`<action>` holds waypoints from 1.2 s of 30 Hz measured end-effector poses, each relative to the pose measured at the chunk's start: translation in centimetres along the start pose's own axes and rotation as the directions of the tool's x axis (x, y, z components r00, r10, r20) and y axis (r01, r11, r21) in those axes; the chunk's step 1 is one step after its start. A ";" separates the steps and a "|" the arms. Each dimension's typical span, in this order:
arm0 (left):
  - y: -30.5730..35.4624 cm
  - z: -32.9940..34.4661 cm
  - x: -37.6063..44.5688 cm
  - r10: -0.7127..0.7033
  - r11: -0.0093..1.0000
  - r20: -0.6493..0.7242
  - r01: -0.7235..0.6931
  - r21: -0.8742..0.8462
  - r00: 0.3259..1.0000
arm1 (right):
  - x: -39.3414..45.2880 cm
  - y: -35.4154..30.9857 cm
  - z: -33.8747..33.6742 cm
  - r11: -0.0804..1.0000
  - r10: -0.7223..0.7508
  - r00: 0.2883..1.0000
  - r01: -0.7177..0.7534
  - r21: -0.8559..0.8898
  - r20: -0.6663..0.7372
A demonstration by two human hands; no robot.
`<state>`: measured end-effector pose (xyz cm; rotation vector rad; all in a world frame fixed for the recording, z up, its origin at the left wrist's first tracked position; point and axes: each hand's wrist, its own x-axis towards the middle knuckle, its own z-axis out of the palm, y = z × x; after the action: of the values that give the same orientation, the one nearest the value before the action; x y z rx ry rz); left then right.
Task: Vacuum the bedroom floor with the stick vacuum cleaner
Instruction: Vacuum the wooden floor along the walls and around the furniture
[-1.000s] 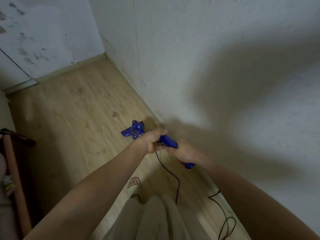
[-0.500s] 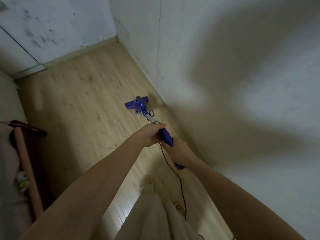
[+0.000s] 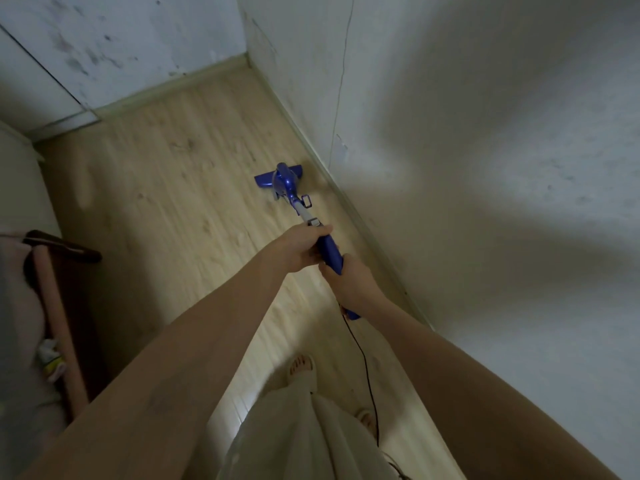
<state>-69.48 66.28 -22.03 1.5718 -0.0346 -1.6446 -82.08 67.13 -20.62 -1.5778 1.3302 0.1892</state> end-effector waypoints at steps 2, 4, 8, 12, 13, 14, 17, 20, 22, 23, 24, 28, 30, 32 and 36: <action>0.0 -0.3 0.0 -0.007 1.000 0.013 0.007 0.012 1.000 | -0.1 0.1 0.3 1.000 0.000 1.000 0.000 0.002 -0.012; -0.3 -0.5 -0.2 -0.010 1.000 0.018 0.009 0.020 1.000 | -0.4 0.2 0.6 1.000 0.006 1.000 -0.006 0.004 -0.019; -1.1 -0.8 -1.2 -0.016 1.000 0.044 0.016 0.008 0.999 | -1.9 0.4 1.0 0.994 0.039 0.999 -0.040 0.099 0.017; -2.5 -0.7 -2.9 -0.032 0.999 0.069 0.034 -0.030 0.997 | -4.4 1.2 1.3 0.989 0.055 0.998 -0.060 0.136 0.042; -3.0 -0.6 -3.4 -0.031 0.998 0.074 0.035 -0.047 0.997 | -5.0 1.5 1.4 0.989 0.051 0.998 -0.056 0.140 0.044; -3.5 -0.4 -3.9 -0.028 0.998 0.081 0.033 -0.062 0.996 | -5.8 1.9 1.4 0.988 0.044 0.998 -0.050 0.148 0.046; -5.1 0.5 -5.9 -0.020 0.997 0.096 0.028 -0.077 0.995 | -8.2 3.1 0.9 0.984 0.016 0.998 -0.027 0.174 0.063; -6.7 2.1 -8.1 -0.039 0.995 0.070 0.045 -0.089 0.997 | -10.8 4.5 -0.1 0.989 -0.006 0.996 -0.007 0.151 0.089; -7.9 3.7 -9.7 -0.063 0.992 0.067 0.070 -0.108 0.996 | -12.7 5.8 -1.2 0.996 -0.023 0.996 0.015 0.091 0.090; -8.6 4.6 -10.6 -0.073 0.990 0.070 0.081 -0.118 0.995 | -13.7 6.5 -1.8 0.998 -0.037 0.995 0.032 0.061 0.088; -9.2 5.5 -11.4 -0.079 0.988 0.071 0.087 -0.126 0.994 | -14.8 7.2 -2.6 0.998 -0.054 0.995 0.051 0.040 0.088; -11.8 9.7 -15.0 -0.069 0.982 0.057 0.078 -0.170 0.996 | -18.5 10.0 -5.7 0.990 -0.103 0.990 0.110 -0.083 0.091; -12.9 11.6 -16.6 -0.065 0.979 0.043 0.072 -0.192 0.997 | -20.3 10.9 -7.2 0.986 -0.099 0.987 0.113 -0.118 0.125; -13.9 13.2 -18.0 -0.067 0.979 0.027 0.071 -0.193 0.997 | -22.1 11.7 -8.9 0.985 -0.088 0.981 0.112 -0.132 0.174; -15.3 15.1 -20.2 -0.065 0.980 -0.014 0.061 -0.188 0.998 | -24.5 12.4 -11.2 0.979 -0.070 0.960 0.119 -0.165 0.272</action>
<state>-93.01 80.02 -10.72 1.4579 0.1779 -1.6303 -106.48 76.07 -6.26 -1.6964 1.0496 0.4561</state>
